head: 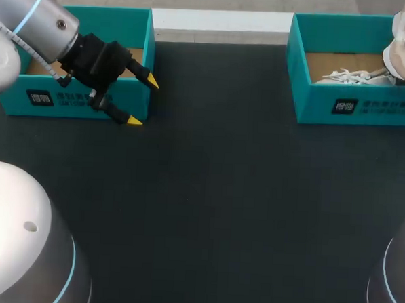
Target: Take the shoe out of the shoebox, open the shoe tongue, remove and reinsert the insole, then place the shoe into the shoebox
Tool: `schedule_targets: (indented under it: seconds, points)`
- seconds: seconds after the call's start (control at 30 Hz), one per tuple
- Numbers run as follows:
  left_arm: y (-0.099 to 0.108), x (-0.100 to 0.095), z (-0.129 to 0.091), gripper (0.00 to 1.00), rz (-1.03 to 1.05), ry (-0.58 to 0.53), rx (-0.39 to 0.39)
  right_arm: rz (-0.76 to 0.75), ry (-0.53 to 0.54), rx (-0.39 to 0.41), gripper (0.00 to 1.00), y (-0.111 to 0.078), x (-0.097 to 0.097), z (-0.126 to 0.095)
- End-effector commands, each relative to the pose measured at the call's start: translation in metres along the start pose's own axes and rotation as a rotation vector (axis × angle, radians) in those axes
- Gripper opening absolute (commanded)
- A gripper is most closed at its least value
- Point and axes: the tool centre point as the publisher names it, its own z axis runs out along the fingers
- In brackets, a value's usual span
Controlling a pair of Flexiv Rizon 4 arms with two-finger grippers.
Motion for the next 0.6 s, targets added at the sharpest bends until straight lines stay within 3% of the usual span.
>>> schedule_targets:
  seconds: [0.03,0.4,0.43,0.47,0.6]
  points:
    - [0.0,0.0,0.0,1.0,0.0,0.001,-0.002,0.582,0.076,0.092,0.0,-0.005,-0.001,-0.013]
    - [0.0,0.0,0.0,1.0,0.0,0.001,-0.002,0.838,0.122,0.283,0.0,-0.009,0.017,-0.021]
    - [0.0,0.0,0.0,1.0,0.0,0.001,-0.002,0.878,0.128,0.264,0.0,-0.01,0.018,-0.019]
    - [0.0,0.0,0.0,1.0,0.0,0.001,-0.002,0.91,0.135,0.312,0.0,-0.013,0.022,-0.019]
    - [0.0,0.0,0.0,1.0,0.0,0.001,-0.002,0.978,0.136,0.295,0.0,-0.016,0.028,-0.015]
